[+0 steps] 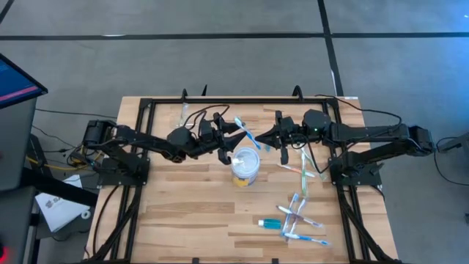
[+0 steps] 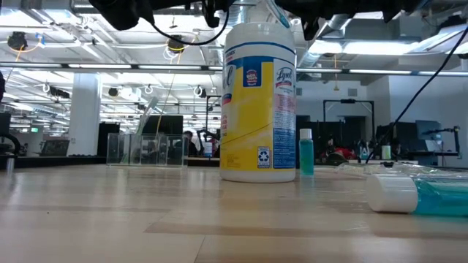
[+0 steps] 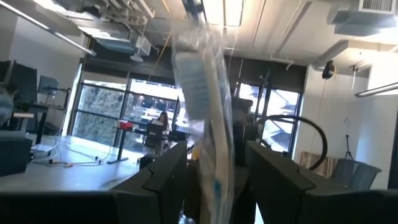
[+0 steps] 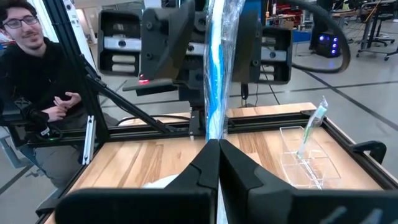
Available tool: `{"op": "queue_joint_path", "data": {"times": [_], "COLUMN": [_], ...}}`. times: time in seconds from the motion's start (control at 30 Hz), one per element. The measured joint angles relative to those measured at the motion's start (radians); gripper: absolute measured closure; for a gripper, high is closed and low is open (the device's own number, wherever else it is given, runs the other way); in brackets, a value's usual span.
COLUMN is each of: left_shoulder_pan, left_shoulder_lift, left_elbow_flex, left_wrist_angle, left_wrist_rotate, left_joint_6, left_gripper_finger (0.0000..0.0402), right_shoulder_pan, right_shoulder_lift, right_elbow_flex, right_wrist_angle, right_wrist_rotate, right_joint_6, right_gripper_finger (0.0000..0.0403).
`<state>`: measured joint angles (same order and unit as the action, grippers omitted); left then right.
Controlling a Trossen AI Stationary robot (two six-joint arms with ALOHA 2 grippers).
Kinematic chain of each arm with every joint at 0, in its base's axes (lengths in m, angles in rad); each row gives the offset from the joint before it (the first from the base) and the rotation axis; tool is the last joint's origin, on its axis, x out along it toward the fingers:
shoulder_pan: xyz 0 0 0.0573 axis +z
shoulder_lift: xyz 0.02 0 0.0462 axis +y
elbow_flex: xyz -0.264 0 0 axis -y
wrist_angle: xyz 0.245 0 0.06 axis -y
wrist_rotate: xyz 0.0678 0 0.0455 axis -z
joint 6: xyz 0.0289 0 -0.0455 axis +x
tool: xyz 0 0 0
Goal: Pick & Place toothbrushing station
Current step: Put the top blue toothbrush into the transparent organizer
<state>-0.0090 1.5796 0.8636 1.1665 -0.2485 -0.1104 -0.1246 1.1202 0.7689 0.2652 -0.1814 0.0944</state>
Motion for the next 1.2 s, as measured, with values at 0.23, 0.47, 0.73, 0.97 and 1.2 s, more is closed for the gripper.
{"op": "queue_joint_path", "data": {"times": [0.23,0.47,0.73,0.97,1.2], "left_shoulder_pan": [0.000,-0.001,-0.002,-0.003,-0.003], "left_shoulder_lift": [-0.002,-0.002,-0.002,-0.002,-0.067], "left_elbow_flex": [0.002,0.002,0.001,0.001,-0.012], "left_wrist_angle": [0.000,0.000,-0.011,-0.032,-0.130], "left_wrist_rotate": [-0.002,-0.002,-0.014,-0.018,-0.024], "left_joint_6": [0.001,0.001,0.022,0.024,0.025], "left_gripper_finger": [0.0269,0.0351,0.0392,0.0395,0.0395], "right_shoulder_pan": [0.000,0.000,-0.001,-0.001,-0.002], "right_shoulder_lift": [0.000,0.000,0.000,0.000,0.000], "right_elbow_flex": [0.000,0.000,0.000,0.000,0.000], "right_wrist_angle": [-0.001,-0.002,-0.010,-0.024,-0.016], "right_wrist_rotate": [0.000,0.000,0.005,0.003,-0.002], "right_joint_6": [0.000,0.000,-0.016,-0.024,-0.043], "right_gripper_finger": [0.0403,0.0403,0.0403,0.0402,0.0365]}}
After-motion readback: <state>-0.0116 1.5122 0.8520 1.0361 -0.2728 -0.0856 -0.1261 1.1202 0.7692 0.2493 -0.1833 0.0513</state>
